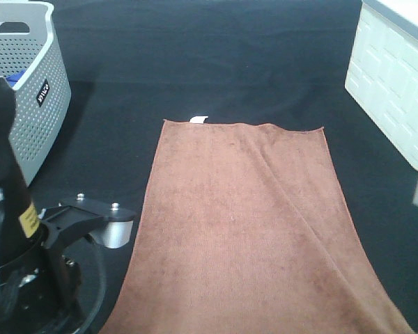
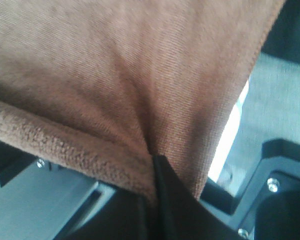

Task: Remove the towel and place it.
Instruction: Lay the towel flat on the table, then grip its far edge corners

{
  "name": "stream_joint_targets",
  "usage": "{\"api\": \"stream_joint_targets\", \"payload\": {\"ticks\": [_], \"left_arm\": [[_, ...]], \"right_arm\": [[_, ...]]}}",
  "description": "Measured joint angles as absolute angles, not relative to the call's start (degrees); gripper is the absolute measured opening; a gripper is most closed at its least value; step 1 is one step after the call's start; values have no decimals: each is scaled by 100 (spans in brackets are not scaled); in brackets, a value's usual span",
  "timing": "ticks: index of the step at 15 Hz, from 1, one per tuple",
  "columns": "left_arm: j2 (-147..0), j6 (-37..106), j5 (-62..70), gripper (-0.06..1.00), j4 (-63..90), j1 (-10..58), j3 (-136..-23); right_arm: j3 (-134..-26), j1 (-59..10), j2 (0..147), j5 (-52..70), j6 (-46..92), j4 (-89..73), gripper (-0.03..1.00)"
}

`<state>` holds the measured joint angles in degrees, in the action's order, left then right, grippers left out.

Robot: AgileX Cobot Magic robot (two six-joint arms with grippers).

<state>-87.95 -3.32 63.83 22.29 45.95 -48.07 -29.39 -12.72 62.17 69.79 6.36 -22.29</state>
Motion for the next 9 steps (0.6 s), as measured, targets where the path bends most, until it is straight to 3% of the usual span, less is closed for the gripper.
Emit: {"api": "stream_joint_targets", "payload": {"ticks": [9], "left_arm": [[-9757, -378, 6835, 1, 2515, 4595, -5145]], "right_arm": [[-2939, -1255, 7741, 6291, 1238, -2555, 1]]}}
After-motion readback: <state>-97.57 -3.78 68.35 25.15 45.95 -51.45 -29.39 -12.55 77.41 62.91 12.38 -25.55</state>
